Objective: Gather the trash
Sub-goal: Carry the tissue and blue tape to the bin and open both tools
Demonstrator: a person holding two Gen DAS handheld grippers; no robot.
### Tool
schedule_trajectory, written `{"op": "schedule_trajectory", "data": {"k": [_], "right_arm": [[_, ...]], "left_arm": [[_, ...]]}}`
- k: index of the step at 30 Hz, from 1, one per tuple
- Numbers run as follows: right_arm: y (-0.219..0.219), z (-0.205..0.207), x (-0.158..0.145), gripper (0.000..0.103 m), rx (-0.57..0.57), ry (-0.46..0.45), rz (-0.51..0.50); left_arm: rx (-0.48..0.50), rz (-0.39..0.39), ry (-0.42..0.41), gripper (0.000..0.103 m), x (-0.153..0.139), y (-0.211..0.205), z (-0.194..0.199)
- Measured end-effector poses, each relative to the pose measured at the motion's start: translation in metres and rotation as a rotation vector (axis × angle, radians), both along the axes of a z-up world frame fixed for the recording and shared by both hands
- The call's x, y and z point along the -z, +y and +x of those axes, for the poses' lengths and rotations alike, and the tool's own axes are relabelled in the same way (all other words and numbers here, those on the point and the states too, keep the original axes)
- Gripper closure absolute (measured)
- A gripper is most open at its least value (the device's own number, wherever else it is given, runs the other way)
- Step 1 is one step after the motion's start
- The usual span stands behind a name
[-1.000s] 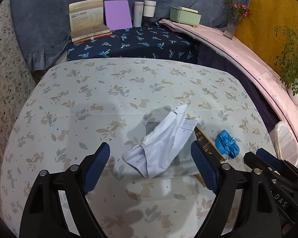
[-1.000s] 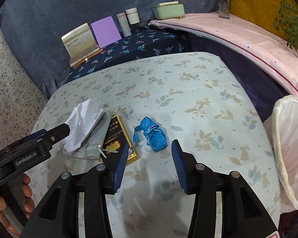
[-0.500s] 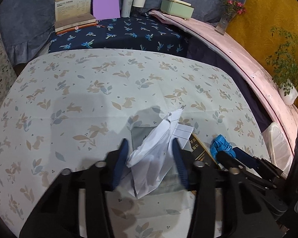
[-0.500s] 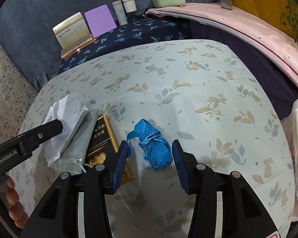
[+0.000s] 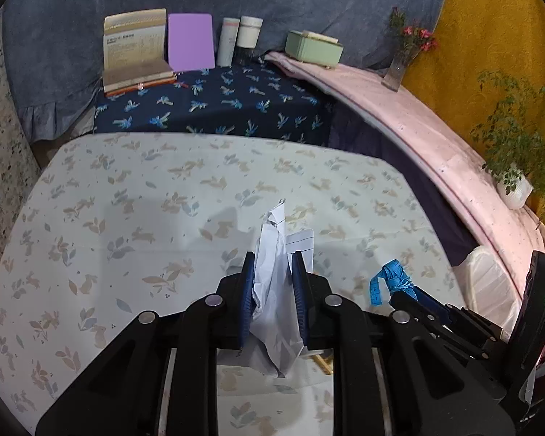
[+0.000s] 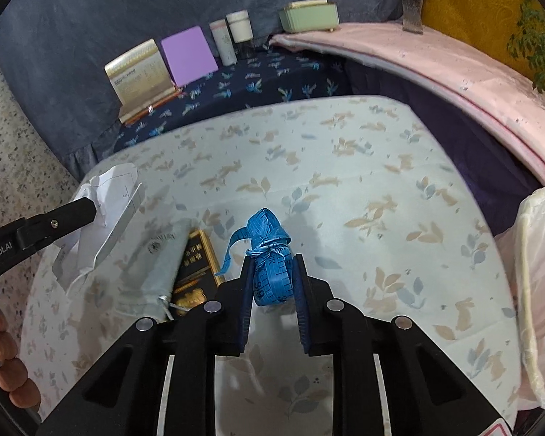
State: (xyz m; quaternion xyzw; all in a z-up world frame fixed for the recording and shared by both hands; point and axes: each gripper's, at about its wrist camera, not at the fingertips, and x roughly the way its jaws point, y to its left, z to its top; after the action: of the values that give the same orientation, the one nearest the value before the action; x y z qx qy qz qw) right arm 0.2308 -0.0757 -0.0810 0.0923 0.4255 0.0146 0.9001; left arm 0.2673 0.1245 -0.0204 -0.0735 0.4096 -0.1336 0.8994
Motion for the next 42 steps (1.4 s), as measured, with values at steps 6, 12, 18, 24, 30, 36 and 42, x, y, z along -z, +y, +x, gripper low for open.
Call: {"op": "schedule_trajectory", "data": {"k": [6,12,18,24,30,36,42], "right_arm": [[-0.019,-0.02,-0.044,0.083,0.027,-0.089,0.032],[-0.047,-0.046,-0.079,0.083,0.061,-0.161,0.042],[-0.087,-0.08,-0.101,0.083,0.121,-0.217,0.023],[-0.134,-0.111,-0.107,0.083,0.206,-0.241,0.03],[-0.183,-0.139,-0.106,0.083,0.3,-0.249,0.035],[-0.22,-0.16,-0.099,0.083,0.374,-0.242,0.045],[-0.246,-0.172,-0.087,0.083,0.429,-0.231,0.071]], "left_arm": [[0.028,-0.025,-0.049,0.084,-0.038,-0.024,-0.015],[0.096,-0.067,-0.075,0.084,-0.064,-0.064,-0.034],[0.192,-0.08,-0.098,0.084,-0.077,-0.117,-0.058],[0.288,-0.09,-0.099,0.084,-0.081,-0.174,-0.079],[0.372,-0.078,-0.089,0.084,-0.079,-0.227,-0.097],[0.445,-0.053,-0.081,0.084,-0.075,-0.273,-0.114],[0.486,-0.035,-0.061,0.083,-0.067,-0.298,-0.123]]}}
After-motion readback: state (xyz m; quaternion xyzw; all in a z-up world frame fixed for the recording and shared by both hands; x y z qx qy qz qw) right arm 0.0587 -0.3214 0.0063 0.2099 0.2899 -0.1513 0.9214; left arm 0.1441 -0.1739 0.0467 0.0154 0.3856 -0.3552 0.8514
